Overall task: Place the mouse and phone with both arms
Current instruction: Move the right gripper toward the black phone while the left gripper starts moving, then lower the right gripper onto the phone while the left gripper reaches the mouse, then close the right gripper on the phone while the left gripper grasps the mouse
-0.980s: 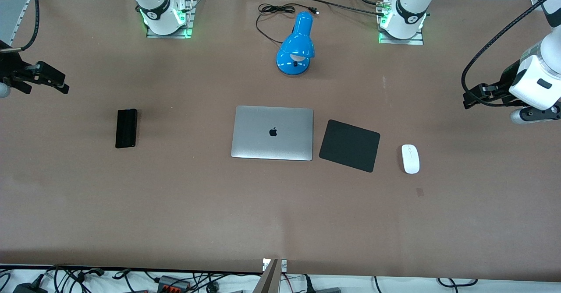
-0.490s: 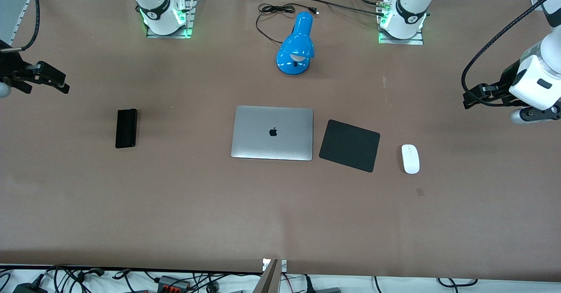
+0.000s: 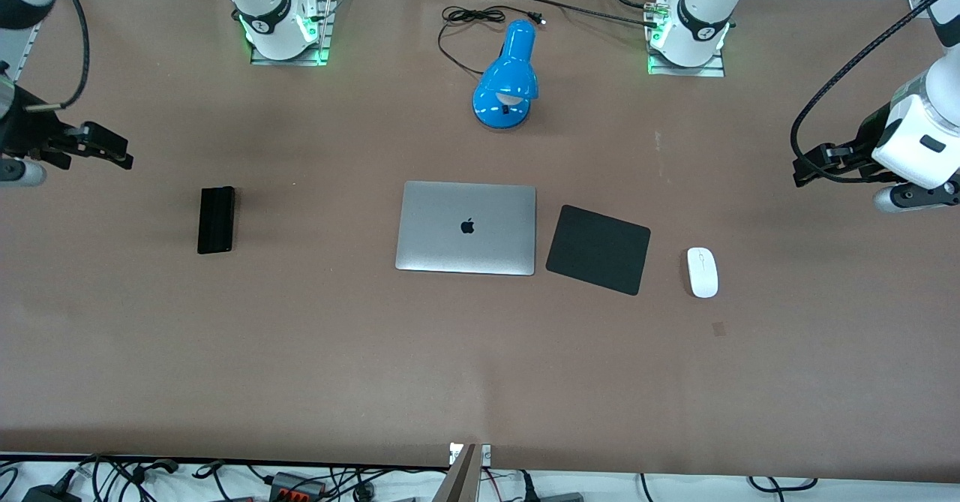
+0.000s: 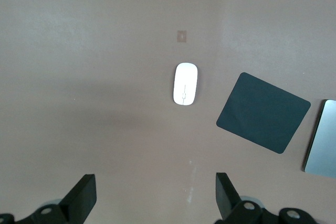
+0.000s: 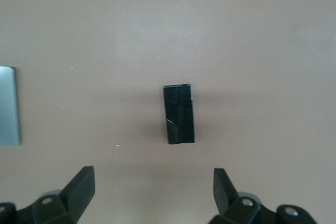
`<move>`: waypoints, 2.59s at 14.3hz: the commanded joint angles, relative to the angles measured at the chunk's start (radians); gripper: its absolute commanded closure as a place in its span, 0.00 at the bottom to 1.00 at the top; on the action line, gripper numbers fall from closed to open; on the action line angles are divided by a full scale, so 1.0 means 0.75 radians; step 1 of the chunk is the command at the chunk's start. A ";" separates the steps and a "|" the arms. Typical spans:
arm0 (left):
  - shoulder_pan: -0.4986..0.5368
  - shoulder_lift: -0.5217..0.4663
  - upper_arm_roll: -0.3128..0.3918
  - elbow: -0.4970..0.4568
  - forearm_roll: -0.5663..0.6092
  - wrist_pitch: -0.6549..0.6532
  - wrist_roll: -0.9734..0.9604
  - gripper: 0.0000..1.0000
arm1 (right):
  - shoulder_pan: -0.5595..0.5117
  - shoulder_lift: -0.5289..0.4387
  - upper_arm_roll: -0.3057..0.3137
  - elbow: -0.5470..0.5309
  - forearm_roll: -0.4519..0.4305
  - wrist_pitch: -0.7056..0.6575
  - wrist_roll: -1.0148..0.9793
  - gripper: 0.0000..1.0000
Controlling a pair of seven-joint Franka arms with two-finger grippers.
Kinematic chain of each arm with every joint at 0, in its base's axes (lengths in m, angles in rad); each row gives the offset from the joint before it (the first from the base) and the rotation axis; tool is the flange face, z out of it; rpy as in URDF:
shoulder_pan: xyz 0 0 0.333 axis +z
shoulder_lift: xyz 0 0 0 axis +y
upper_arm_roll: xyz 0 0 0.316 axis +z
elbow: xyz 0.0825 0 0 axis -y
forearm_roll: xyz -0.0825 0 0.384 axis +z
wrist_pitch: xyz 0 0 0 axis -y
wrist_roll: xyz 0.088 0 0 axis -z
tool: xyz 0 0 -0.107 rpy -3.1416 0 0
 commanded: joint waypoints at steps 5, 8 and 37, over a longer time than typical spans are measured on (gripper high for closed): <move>0.011 0.070 0.010 0.004 0.005 -0.006 0.006 0.00 | -0.006 0.135 0.016 -0.136 -0.044 0.212 0.018 0.00; 0.007 0.134 0.010 0.006 0.013 0.008 0.004 0.00 | -0.014 0.182 0.010 -0.253 -0.044 0.337 0.018 0.00; -0.023 0.956 -0.004 0.139 0.074 0.433 0.111 0.00 | -0.086 0.667 0.004 -0.321 -0.142 0.582 -0.025 0.00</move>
